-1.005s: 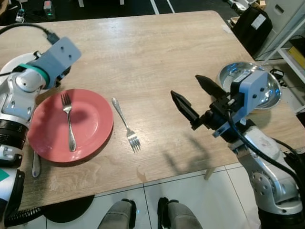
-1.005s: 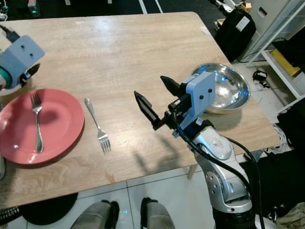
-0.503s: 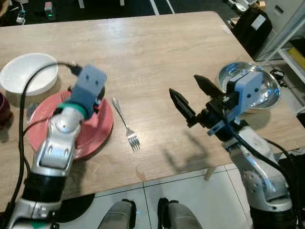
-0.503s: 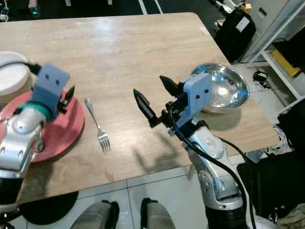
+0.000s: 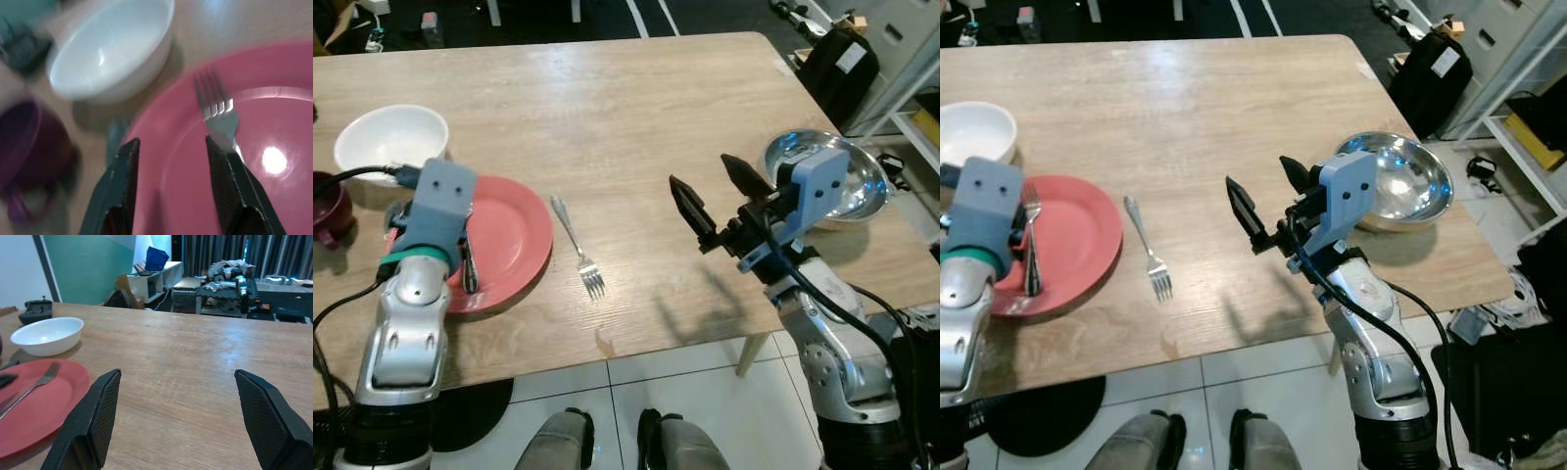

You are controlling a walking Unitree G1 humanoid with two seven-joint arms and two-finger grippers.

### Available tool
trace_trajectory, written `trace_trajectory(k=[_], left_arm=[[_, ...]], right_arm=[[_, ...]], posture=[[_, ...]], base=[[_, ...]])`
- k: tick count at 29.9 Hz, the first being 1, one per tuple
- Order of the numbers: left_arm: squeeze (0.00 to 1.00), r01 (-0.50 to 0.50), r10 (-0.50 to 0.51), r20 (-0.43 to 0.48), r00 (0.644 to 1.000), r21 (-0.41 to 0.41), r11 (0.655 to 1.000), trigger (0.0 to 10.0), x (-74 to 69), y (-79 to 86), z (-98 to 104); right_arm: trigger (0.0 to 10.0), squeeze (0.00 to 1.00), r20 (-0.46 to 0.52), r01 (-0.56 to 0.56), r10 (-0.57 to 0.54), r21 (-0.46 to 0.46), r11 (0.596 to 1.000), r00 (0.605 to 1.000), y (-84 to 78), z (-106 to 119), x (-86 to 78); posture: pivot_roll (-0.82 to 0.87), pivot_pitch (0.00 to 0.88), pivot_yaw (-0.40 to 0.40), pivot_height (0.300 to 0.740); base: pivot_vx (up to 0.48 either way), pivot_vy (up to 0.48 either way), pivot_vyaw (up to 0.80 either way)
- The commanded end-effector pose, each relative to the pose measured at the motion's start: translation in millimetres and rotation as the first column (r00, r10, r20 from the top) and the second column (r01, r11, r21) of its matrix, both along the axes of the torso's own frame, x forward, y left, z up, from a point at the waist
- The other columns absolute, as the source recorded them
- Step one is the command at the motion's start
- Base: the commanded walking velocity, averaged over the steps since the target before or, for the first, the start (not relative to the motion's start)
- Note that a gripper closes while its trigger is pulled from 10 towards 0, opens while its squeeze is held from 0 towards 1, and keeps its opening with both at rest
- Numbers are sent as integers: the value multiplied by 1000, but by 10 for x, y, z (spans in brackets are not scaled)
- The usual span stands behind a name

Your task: Setting the table

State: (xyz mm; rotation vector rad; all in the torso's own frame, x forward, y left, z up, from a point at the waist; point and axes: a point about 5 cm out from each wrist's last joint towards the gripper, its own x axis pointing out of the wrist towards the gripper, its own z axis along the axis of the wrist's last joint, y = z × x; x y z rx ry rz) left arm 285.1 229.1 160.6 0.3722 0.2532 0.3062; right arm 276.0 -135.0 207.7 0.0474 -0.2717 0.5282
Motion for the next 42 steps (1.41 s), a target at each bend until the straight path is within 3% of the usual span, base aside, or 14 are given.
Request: trace_trajectory(k=[1, 5, 8, 11, 17, 29, 30, 31, 36, 37, 39, 40, 42], left_arm=[[0, -19, 17, -46, 999, -48, 999, 10000, -20, 10, -113], [0, -26, 20, -50, 999, -116, 993, 10000, 34, 24, -156], [0, 38, -38, 6, 999, -191, 981, 10000, 100, -16, -95], [0, 94, -83, 66, 994, -189, 978, 10000, 116, -47, -1], [0, 121, -108, 63, 992, -262, 957, 10000, 91, -138, -35], [0, 32, -37, -7, 999, -360, 933, 10000, 62, -180, -231], [0, 15, -23, -16, 1000, -372, 928, 8471, 59, -170, -248], [0, 0, -13, -32, 999, -378, 926, 9137, 51, -153, -263], [0, -29, 8, -54, 999, -392, 920, 8980, 46, -125, -285], [0, -56, 26, -77, 997, -412, 910, 3922, 43, -102, -308], [0, -56, 26, -77, 997, -412, 910, 3922, 43, -102, -308], [0, -68, 29, -99, 995, -420, 905, 0, 47, -90, -315], [0, -70, 19, -124, 992, -417, 906, 0, 51, -84, -315]], right_arm=[[10000, 0, -8, 6, -6, -12, 1000, 1000, -28, -41, 1], [10000, 0, -7, -2, 2, -17, 1000, 1000, -21, -45, 6], [10000, 0, -3, -4, 4, -16, 1000, 1000, -15, -35, 8], [10000, 0, 1, -6, 6, -16, 1000, 1000, -15, -25, 5], [10000, 0, 2, -5, 5, -21, 1000, 1000, -28, -31, -8], [10000, 0, 5, -9, 9, -24, 1000, 1000, -33, -20, -5], [10000, 0, 5, -9, 9, -25, 1000, 1000, -36, -18, -5], [10000, 0, 4, -8, 8, -26, 1000, 1000, -39, -20, -7], [10000, 0, 3, -7, 7, -27, 1000, 1000, -41, -22, -8], [10000, 0, 2, -6, 6, -27, 1000, 1000, -42, -24, -9], [10000, 0, 2, -6, 6, -27, 1000, 1000, -42, -24, -9], [10000, 0, 2, -6, 6, -27, 1000, 1000, -43, -25, -11], [10000, 0, 3, -6, 6, -29, 1000, 1000, -46, -22, -14]], posture=[[135, 101, 7, 740], [133, 97, 1, 740], [121, 92, 3, 740], [118, 91, 6, 740], [111, 89, 6, 740], [104, 88, 3, 740], [105, 91, 4, 740], [107, 93, 5, 740], [107, 94, 5, 740], [106, 95, 7, 740], [106, 95, 7, 740], [107, 96, 7, 740], [106, 97, 9, 740]], base=[[0, 0, 0], [0, 0, 0], [0, 0, 0], [0, 0, 0], [0, 0, 0], [0, 0, 0], [0, 0, 0], [0, 0, 0], [0, 0, 0], [0, 0, 0], [0, 0, 0], [0, 0, 0], [0, 0, 0]])
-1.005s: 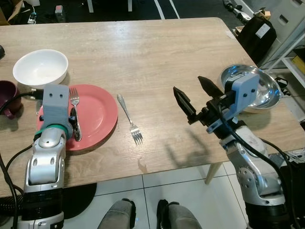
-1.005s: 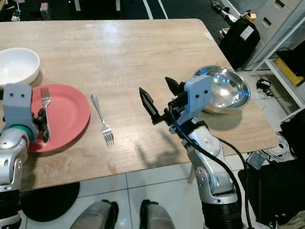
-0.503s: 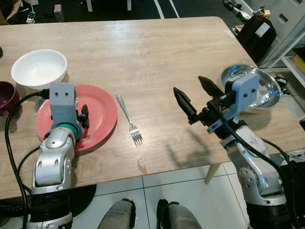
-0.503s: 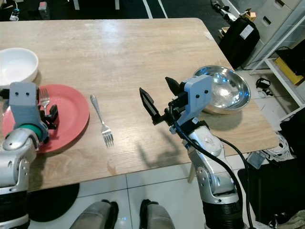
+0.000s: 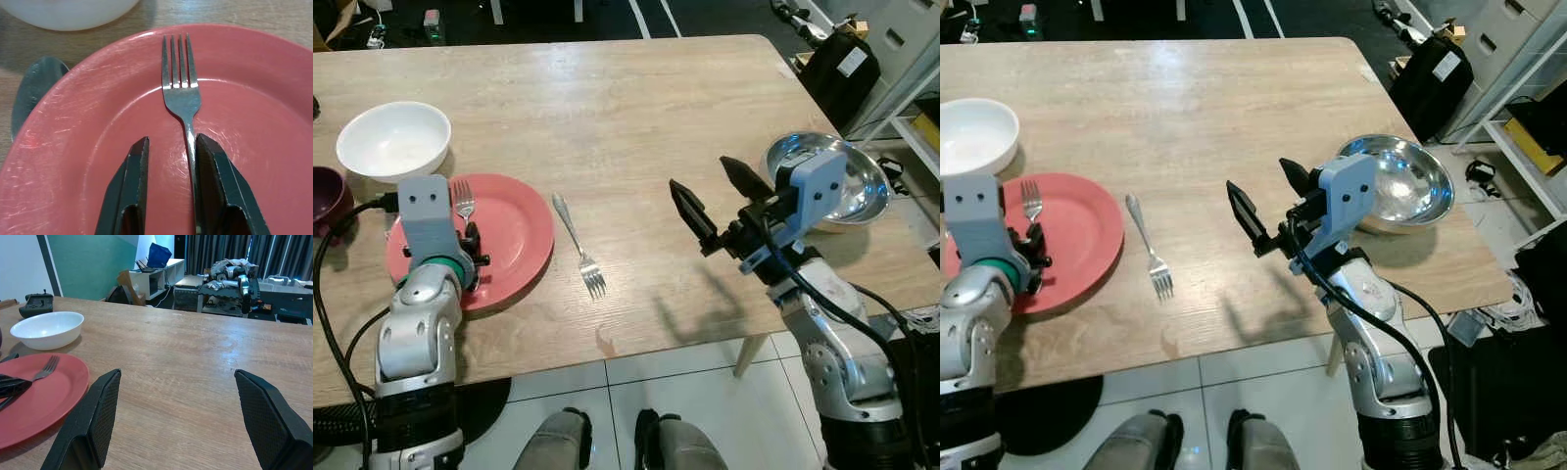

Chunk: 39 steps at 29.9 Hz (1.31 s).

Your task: Setting the table

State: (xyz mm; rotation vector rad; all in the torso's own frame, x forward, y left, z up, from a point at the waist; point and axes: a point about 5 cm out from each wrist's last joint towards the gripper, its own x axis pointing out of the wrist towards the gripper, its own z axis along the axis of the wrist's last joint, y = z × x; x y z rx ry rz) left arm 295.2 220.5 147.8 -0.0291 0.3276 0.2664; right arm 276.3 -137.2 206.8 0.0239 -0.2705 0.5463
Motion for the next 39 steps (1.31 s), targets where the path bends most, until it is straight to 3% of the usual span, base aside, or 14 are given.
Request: trace_trajectory(k=[1, 3, 7, 9, 11, 16, 26, 27, 29, 30, 34, 37, 39], left_arm=[[0, -4, 1, -104, 995, -29, 1000, 0, -50, 2, -187], [0, 5, -8, -116, 993, -25, 1000, 0, -43, 3, -176], [0, 7, -8, -143, 990, -8, 1000, 0, -21, 27, -171], [0, 1, -1, -153, 988, -4, 1000, 0, -12, 38, -179], [0, -4, 3, -157, 988, -5, 1000, 0, -9, 38, -184], [0, -4, 4, -162, 987, -2, 1000, 0, -7, 32, -180], [0, 46, -43, -101, 994, 27, 999, 0, 26, -47, -81], [0, 67, -64, -67, 996, 53, 996, 1020, 38, -77, -33], [0, 81, -78, -45, 996, 70, 994, 1020, 45, -98, -2], [0, 110, -112, 12, 994, 110, 988, 10000, 62, -146, 89], [0, 201, -228, 185, 956, 154, 967, 10000, 140, -344, 415], [0, 223, -252, 210, 945, 153, 963, 10000, 168, -385, 476], [0, 271, -299, 259, 918, 141, 952, 10000, 268, -481, 605]], right_arm=[[10000, 0, -3, 9, -9, -4, 1000, 1000, -24, -12, -17], [10000, 0, -3, 5, -5, -9, 1000, 1000, -28, -7, -23], [10000, 0, -24, -104, 103, -53, 993, 994, 14, 2, -109], [10000, 0, -70, -305, 299, -81, 949, 952, 130, -6, -290], [10000, 0, -101, -414, 406, -86, 906, 908, 202, -13, -405], [10000, 0, -113, -462, 452, -102, 881, 885, 247, -17, -462], [10000, 0, -81, -396, 390, -89, 914, 917, 215, 23, -381], [10000, 0, -76, -380, 375, -85, 921, 924, 200, 32, -368], [10000, 0, -76, -373, 367, -83, 924, 927, 190, 40, -364], [10000, 0, -68, -344, 339, -80, 936, 938, 164, 54, -339], [10000, 0, -27, -235, 234, -57, 970, 972, 62, 125, -242], [10000, 0, -21, -213, 212, -57, 975, 977, 42, 134, -221], [10000, 0, -7, -128, 128, -65, 990, 992, -21, 135, -154]], posture=[[106, 97, 9, 740], [106, 100, 8, 740], [101, 102, 9, 740], [97, 103, 8, 740], [99, 104, 8, 740], [99, 104, 7, 740], [100, 105, 10, 740], [99, 106, 9, 740], [99, 106, 9, 740], [99, 106, 11, 740], [95, 101, 16, 740], [94, 100, 17, 740], [93, 95, 16, 740]], base=[[0, 0, 0], [0, 0, 0], [0, 0, 0], [0, 0, 0], [0, 0, 0], [0, 0, 0], [0, 0, 0], [0, 0, 0], [0, 0, 0], [0, 0, 0], [0, 0, 0], [0, 0, 0], [0, 0, 0]])
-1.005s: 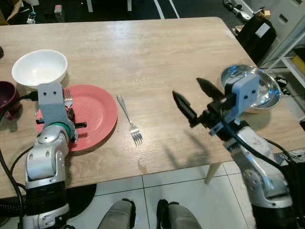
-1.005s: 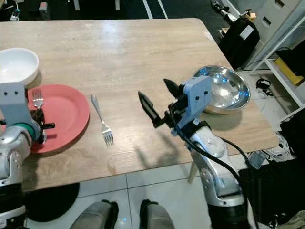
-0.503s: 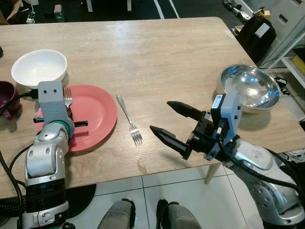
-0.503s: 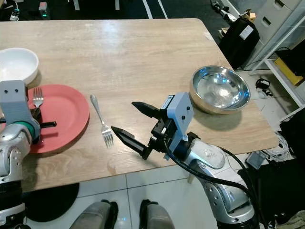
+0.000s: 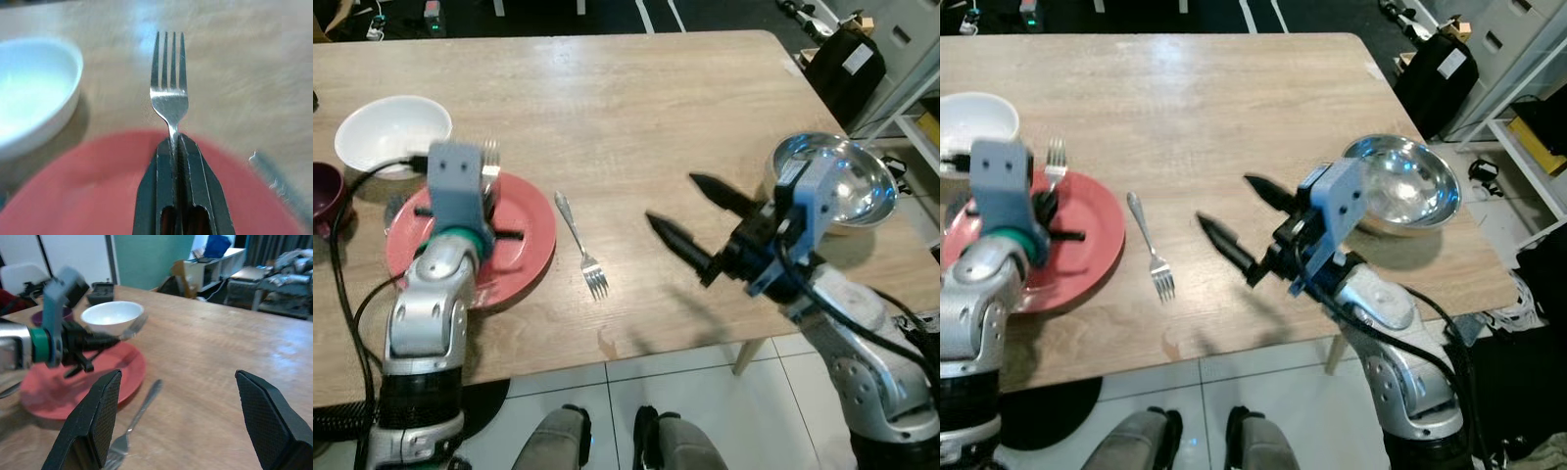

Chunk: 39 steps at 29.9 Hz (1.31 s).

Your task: Setting the table

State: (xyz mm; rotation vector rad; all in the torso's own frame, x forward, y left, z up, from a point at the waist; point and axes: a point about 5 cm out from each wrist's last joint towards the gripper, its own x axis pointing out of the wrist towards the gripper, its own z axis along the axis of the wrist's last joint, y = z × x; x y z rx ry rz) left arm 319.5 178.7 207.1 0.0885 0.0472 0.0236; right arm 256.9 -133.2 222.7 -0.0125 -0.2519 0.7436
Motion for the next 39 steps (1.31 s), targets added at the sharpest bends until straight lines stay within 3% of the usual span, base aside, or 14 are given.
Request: trace_trajectory(k=[1, 4, 6, 8, 12, 22, 24, 26, 29, 33, 34, 35, 36, 39], left_arm=[[0, 53, -53, 23, 998, -14, 998, 10000, 65, -94, 48], [0, 161, -162, -24, 986, -33, 986, 10000, 302, -301, 45], [0, 161, -162, -24, 986, -33, 986, 10000, 302, -301, 45], [0, 248, -254, -80, 964, -73, 966, 10000, 532, -567, -15], [0, 269, -281, -106, 954, -114, 956, 10000, 692, -867, -55], [0, 392, -414, -178, 893, -146, 908, 10000, 684, -1304, -167], [0, 425, -438, -188, 879, -108, 899, 10000, 661, -1352, -202], [0, 521, -507, -167, 846, 53, 852, 10000, 576, -1461, -240], [0, 573, -553, -158, 818, 144, 807, 10000, 544, -1542, -286], [0, 585, -560, -180, 809, 143, 799, 10000, 519, -1568, -389], [47, 590, -564, -191, 804, 132, 796, 10000, 501, -1580, -438], [827, 594, -567, -194, 800, 125, 795, 10000, 485, -1591, -469], [1000, 603, -580, -182, 794, 122, 788, 10000, 464, -1608, -480], [1000, 612, -593, -164, 788, 109, 783, 10000, 448, -1622, -472]], right_arm=[[10000, 0, 3, 95, -95, -4, 995, 995, -85, -29, 67], [10000, 0, 16, 233, -233, -1, 972, 972, -190, -41, 173], [10000, 0, 16, 233, -233, -1, 972, 972, -190, -41, 173], [10000, 0, 27, 331, -331, -3, 943, 943, -278, -35, 249], [10000, 0, 31, 393, -392, -25, 919, 919, -351, -56, 280], [10000, 0, 7, 460, -461, -80, 884, 887, -412, -211, 267], [10000, 0, 0, 479, -481, -87, 873, 877, -425, -247, 269], [10000, 0, -17, 509, -512, -93, 856, 859, -456, -311, 272], [10000, 0, -19, 520, -524, -92, 849, 852, -462, -338, 277], [10000, 0, -21, 516, -519, -88, 852, 854, -446, -345, 284], [10000, 0, -23, 514, -517, -87, 853, 855, -438, -349, 288], [10000, 0, -24, 513, -517, -87, 854, 856, -434, -351, 293], [10000, 0, -25, 512, -515, -84, 855, 857, -428, -353, 297], [10000, 0, -26, 510, -513, -72, 857, 858, -420, -347, 298]], posture=[[92, 94, 15, 740], [83, 87, 9, 740], [83, 87, 9, 740], [61, 81, 10, 740], [36, 74, 18, 740], [-1, 76, 35, 740], [-3, 78, 38, 740], [0, 82, 38, 740], [2, 85, 39, 740], [7, 92, 36, 740], [7, 92, 36, 740], [10, 97, 34, 740], [11, 98, 32, 740], [12, 100, 31, 740]], base=[[0, 0, 0], [0, 0, 0], [0, 0, 0], [0, 0, 0], [0, 0, 0], [0, 0, 0], [0, 0, 0], [0, 0, 0], [0, 0, 0], [0, 0, 0], [0, 0, 0], [0, 0, 0], [0, 0, 0], [0, 0, 0]])
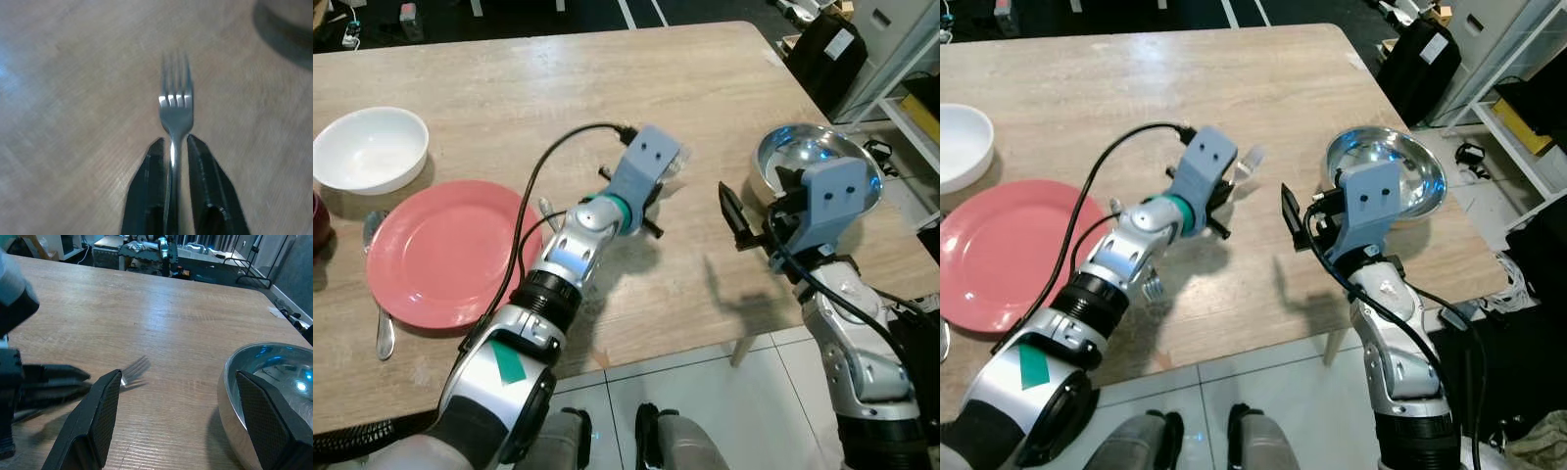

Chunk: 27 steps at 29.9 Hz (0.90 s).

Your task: Setting the table

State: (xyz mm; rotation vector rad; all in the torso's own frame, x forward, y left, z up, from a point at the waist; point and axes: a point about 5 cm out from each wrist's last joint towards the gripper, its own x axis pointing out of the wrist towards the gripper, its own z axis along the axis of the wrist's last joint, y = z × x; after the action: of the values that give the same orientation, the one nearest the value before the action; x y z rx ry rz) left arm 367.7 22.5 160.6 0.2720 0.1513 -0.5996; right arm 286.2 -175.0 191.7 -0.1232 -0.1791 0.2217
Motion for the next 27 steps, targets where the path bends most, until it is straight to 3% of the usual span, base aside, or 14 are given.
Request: trace_trajectory(k=[1, 7, 8, 9, 10, 12, 13, 15, 18, 20, 21, 27], left_arm=[[1000, 32, -32, 5, 999, -15, 999, 10000, -34, -60, -7], [1000, 80, -76, 49, 996, -96, 992, 10000, -75, -80, 126], [1000, 81, -70, 111, 991, -99, 992, 10000, -78, -59, 208], [1000, 81, -70, 111, 991, -99, 992, 10000, -78, -59, 208], [0, 68, -49, 209, 977, -84, 994, 10000, -73, -6, 330], [0, -43, 67, 390, 918, -72, 996, 10000, -12, 253, 597], [0, -43, 67, 390, 918, -72, 996, 10000, -12, 253, 597], [0, -198, 212, 466, 859, -78, 977, 10000, 67, 615, 752], [0, -256, 265, 484, 834, -86, 963, 10000, 83, 761, 790], [0, -380, 372, 517, 771, -95, 920, 10000, 31, 1162, 818], [0, -407, 390, 530, 753, -90, 909, 10000, -20, 1273, 812], [0, -435, 397, 551, 734, -67, 898, 10000, -162, 1433, 784]], right_arm=[[10000, 0, -9, 6, -6, 4, 1000, 1000, -3, -38, 4], [10000, 0, -5, 20, -20, 17, 1000, 1000, -10, -36, 16], [10000, 0, -8, 38, -38, 10, 999, 999, -19, -38, 23], [10000, 0, -8, 38, -38, 10, 999, 999, -19, -38, 23], [10000, 0, -8, 63, -63, 18, 998, 998, -24, -25, 34], [10000, 0, -22, 84, -83, 44, 995, 996, 59, 9, 59], [10000, 0, -22, 84, -83, 44, 995, 996, 59, 9, 59], [10000, 0, -61, 16, -12, 72, 997, 998, 276, -13, 64], [10000, 0, -95, -7, 13, 62, 998, 995, 363, -71, 68], [10000, 0, -191, 32, -22, 51, 998, 981, 498, -314, 153], [10000, 0, -218, 55, -37, 77, 995, 975, 525, -356, 198], [10000, 0, -252, 66, -34, 119, 991, 967, 607, -386, 284]], posture=[[12, 100, 31, 740], [20, 100, 27, 740], [21, 100, 27, 740], [21, 100, 27, 740], [21, 100, 25, 740], [32, 102, 21, 740], [32, 102, 21, 740], [37, 103, 16, 740], [42, 104, 13, 740], [61, 106, 9, 740], [82, 110, 0, 740], [107, 113, -14, 740]], base=[[0, 0, 0], [0, 0, 0], [0, 0, 0], [0, 0, 0], [0, 0, 0], [0, 0, 0], [0, 0, 0], [0, 0, 0], [0, 0, 0], [0, 0, 0], [0, 0, 0], [0, 0, 0]])
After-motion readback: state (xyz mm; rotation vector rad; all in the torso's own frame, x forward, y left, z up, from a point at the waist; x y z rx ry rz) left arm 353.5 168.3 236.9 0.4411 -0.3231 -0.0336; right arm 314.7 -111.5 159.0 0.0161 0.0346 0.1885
